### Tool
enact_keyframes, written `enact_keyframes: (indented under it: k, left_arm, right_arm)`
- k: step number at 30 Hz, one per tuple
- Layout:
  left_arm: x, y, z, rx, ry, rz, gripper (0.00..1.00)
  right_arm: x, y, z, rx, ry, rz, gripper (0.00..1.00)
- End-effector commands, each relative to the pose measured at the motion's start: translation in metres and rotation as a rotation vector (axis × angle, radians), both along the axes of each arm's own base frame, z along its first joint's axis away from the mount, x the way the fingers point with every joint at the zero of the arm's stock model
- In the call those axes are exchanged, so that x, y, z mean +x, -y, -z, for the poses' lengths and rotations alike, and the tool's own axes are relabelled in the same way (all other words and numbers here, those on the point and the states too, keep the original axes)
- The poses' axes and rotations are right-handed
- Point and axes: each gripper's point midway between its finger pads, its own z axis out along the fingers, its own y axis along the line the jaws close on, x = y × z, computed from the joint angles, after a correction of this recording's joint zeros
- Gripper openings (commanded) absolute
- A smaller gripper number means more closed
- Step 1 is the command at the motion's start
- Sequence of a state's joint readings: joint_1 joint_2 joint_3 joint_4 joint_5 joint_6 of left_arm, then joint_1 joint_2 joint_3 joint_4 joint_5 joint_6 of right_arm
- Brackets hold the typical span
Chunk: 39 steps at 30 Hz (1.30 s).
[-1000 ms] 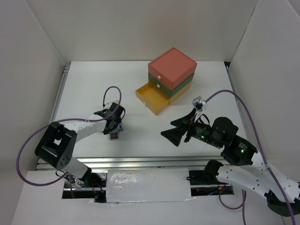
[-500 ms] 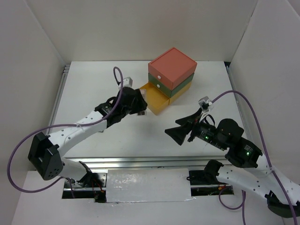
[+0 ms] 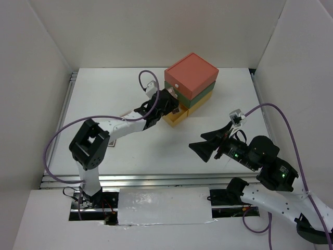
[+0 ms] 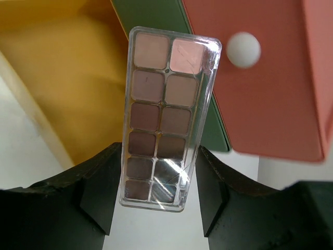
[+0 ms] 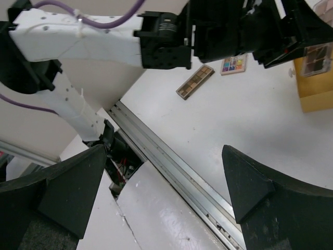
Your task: Organize the makeup
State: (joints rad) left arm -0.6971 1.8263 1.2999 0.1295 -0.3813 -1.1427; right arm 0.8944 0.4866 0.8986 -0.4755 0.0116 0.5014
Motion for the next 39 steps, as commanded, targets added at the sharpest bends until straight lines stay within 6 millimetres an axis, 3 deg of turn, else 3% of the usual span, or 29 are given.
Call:
enact_keyframes:
  k: [1,3,4,7,8,11,13,16,17,19,21,22,24,25,26,27,28,29,32,34,39]
  left_arm:
    - [0.038,-0.004,-0.024,-0.104,0.056,-0.108,0.35]
    - [0.046,-0.010,-0.013,-0.095,0.045,-0.117,0.40]
    - [0.053,-0.004,-0.001,-0.102,0.026,-0.093,0.53]
    - [0.057,-0.005,0.014,-0.082,-0.030,-0.087,0.71]
    - [0.059,-0.006,0.014,-0.083,-0.039,-0.101,0.85]
    - [0.053,-0.008,0.014,-0.089,-0.044,-0.095,0.99]
    - [0.050,-0.008,0.007,-0.093,-0.035,-0.081,0.99]
    - [0.045,-0.011,-0.018,-0.089,0.005,-0.060,0.99]
    - [0.041,-0.015,-0.038,-0.094,0.036,-0.059,0.99]
    - [0.038,-0.025,-0.061,-0.050,0.061,-0.072,0.99]
    - [0.027,-0.058,-0.062,0.080,0.005,-0.154,0.99]
    - [0.020,-0.089,-0.060,0.184,-0.053,-0.228,0.99]
    - [0.014,-0.120,-0.051,0.266,-0.125,-0.267,0.99]
    - [0.012,-0.152,-0.043,0.296,-0.177,-0.310,0.99]
    - [0.003,-0.172,-0.031,0.328,-0.227,-0.317,0.99]
    - [-0.007,-0.207,-0.014,0.369,-0.275,-0.336,0.99]
    - [-0.013,-0.218,-0.004,0.361,-0.303,-0.325,0.99]
    - [-0.025,-0.246,0.012,0.400,-0.344,-0.323,0.99]
    - [-0.051,-0.276,0.039,0.467,-0.438,-0.291,0.99]
    - [-0.070,-0.286,0.055,0.523,-0.502,-0.286,0.99]
    - [-0.093,-0.305,0.079,0.535,-0.549,-0.278,0.99]
  right_arm:
    - [-0.007,0.006,-0.011,0.035,0.007,-0.002,1.00]
    - [-0.007,0.007,-0.009,0.032,0.003,0.000,1.00]
    - [-0.008,0.008,-0.008,0.029,0.002,0.000,1.00]
    - [-0.008,0.007,-0.009,0.027,0.004,-0.006,1.00]
    - [-0.009,0.006,-0.010,0.029,0.005,-0.011,1.00]
    - [-0.008,0.004,-0.010,0.030,0.006,-0.014,1.00]
    - [-0.007,0.003,-0.010,0.029,0.007,-0.012,1.00]
    - [-0.005,0.001,-0.011,0.025,0.004,-0.014,1.00]
    - [-0.005,0.001,-0.011,0.024,0.003,-0.012,1.00]
    - [-0.005,0.001,-0.011,0.023,0.004,-0.014,1.00]
    - [-0.005,0.002,-0.011,0.021,0.006,-0.014,1.00]
    - [-0.006,0.002,-0.011,0.024,0.008,-0.014,1.00]
    - [-0.006,0.002,-0.010,0.022,0.013,-0.013,1.00]
    - [-0.005,0.002,-0.009,0.020,0.013,-0.015,1.00]
    - [-0.005,0.002,-0.008,0.018,0.013,-0.015,1.00]
    - [-0.008,-0.001,-0.007,0.016,0.016,-0.038,1.00]
    - [-0.009,-0.003,-0.008,0.021,0.022,-0.047,1.00]
    - [-0.009,-0.004,-0.006,0.017,0.020,-0.053,1.00]
    - [-0.009,-0.009,-0.006,0.021,0.024,-0.070,1.00]
    - [-0.010,-0.012,-0.007,0.025,0.029,-0.084,1.00]
    - [-0.012,-0.021,-0.001,0.027,0.016,-0.125,1.00]
